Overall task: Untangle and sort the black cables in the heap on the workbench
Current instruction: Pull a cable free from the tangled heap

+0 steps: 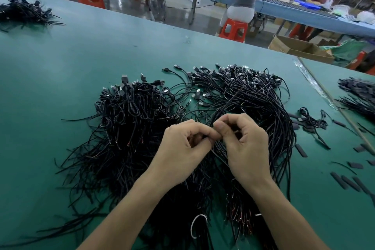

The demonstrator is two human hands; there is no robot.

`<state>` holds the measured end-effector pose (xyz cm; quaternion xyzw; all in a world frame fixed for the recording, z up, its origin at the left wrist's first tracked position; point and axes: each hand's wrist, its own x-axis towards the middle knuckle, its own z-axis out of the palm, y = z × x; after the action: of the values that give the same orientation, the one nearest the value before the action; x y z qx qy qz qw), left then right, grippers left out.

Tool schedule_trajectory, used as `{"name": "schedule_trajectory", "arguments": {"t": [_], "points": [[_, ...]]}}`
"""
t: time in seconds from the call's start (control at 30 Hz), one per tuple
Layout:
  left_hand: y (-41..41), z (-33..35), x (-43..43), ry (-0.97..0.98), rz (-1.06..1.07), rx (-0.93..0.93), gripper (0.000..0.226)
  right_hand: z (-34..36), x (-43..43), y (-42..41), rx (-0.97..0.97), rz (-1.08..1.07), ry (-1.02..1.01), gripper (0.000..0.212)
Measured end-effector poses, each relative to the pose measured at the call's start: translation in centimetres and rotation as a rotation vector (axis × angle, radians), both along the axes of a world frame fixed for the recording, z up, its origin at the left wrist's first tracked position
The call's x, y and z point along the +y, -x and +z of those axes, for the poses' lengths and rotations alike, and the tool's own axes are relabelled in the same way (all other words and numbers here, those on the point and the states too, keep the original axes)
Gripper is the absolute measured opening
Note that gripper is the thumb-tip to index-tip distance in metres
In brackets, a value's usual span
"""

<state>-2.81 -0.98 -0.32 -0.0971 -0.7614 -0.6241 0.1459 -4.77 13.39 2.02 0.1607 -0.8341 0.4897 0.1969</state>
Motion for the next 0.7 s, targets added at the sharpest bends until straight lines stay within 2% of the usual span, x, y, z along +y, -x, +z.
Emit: {"name": "schedule_trajectory", "arguments": {"t": [0.13,0.2,0.3,0.4,0.43,0.53,0.6,0.7], "points": [[-0.4,0.0,0.4,0.013,-0.042,-0.084,0.030,0.1,-0.4,-0.2,0.151,-0.028,0.016,0.009],[-0.4,0.4,0.5,-0.116,-0.123,-0.186,0.034,0.1,-0.5,-0.2,0.201,-0.006,-0.004,0.006],[-0.2,0.9,0.1,-0.388,-0.253,-0.317,0.056,0.1,-0.8,-0.3,0.205,0.080,-0.027,0.012],[0.1,1.2,-0.5,-0.457,-0.260,-0.410,0.076,0.2,-1.0,-0.5,0.178,0.158,-0.067,0.010],[0.2,1.2,-0.7,-0.433,-0.237,-0.422,0.073,0.3,-1.1,-0.5,0.156,0.173,-0.081,0.012],[0.2,1.2,-1.5,-0.278,-0.251,-0.348,0.046,0.2,-1.1,-0.6,0.000,0.205,-0.045,0.016],[0.2,1.3,-2.3,-0.245,-0.309,-0.322,0.036,0.2,-1.0,-0.6,-0.166,0.257,0.087,0.004],[0.3,1.4,-3.4,-0.223,-0.393,-0.283,0.024,0.0,-0.6,-0.9,-0.395,0.337,0.288,0.018]]}}
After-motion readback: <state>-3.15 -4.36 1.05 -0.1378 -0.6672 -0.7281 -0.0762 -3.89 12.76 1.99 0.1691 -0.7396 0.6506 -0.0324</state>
